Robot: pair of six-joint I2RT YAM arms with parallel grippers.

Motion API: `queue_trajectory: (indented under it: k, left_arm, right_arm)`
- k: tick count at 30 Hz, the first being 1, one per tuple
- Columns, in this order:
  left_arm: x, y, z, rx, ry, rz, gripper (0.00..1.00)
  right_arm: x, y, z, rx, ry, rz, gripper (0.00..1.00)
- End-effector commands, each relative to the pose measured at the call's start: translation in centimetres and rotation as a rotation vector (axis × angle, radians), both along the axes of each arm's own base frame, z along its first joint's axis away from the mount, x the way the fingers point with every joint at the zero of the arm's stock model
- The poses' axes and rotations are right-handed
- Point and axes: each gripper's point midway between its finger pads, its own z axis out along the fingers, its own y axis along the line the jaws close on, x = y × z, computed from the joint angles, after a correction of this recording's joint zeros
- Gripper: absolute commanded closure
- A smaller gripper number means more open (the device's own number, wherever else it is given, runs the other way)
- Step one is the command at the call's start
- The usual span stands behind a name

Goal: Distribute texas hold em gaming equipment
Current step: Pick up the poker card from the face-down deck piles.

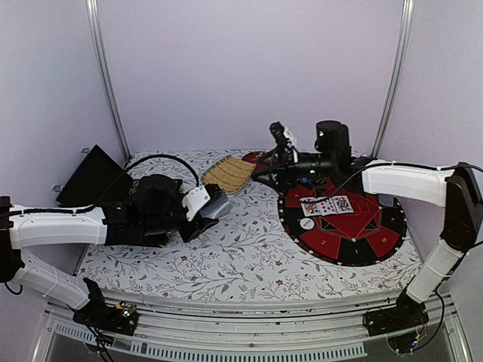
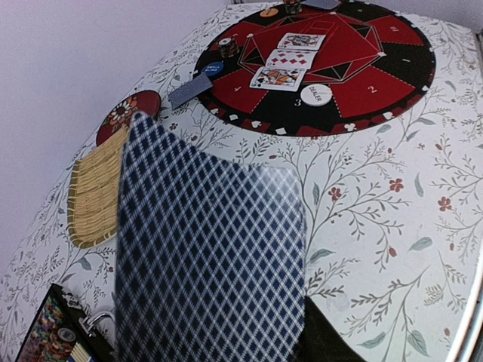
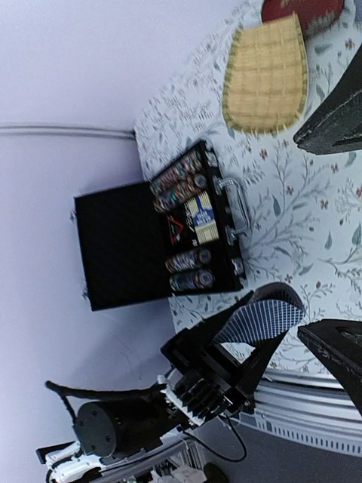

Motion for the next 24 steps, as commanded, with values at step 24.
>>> queue_trajectory:
  k: [24]
  left_arm:
    - [0.5, -1.3, 1.6, -0.043, -0.030, -0.022, 0.56]
  right_arm:
    - [-3.2, 11.3, -7.1, -0.153, 0.021, 0.199, 0.29]
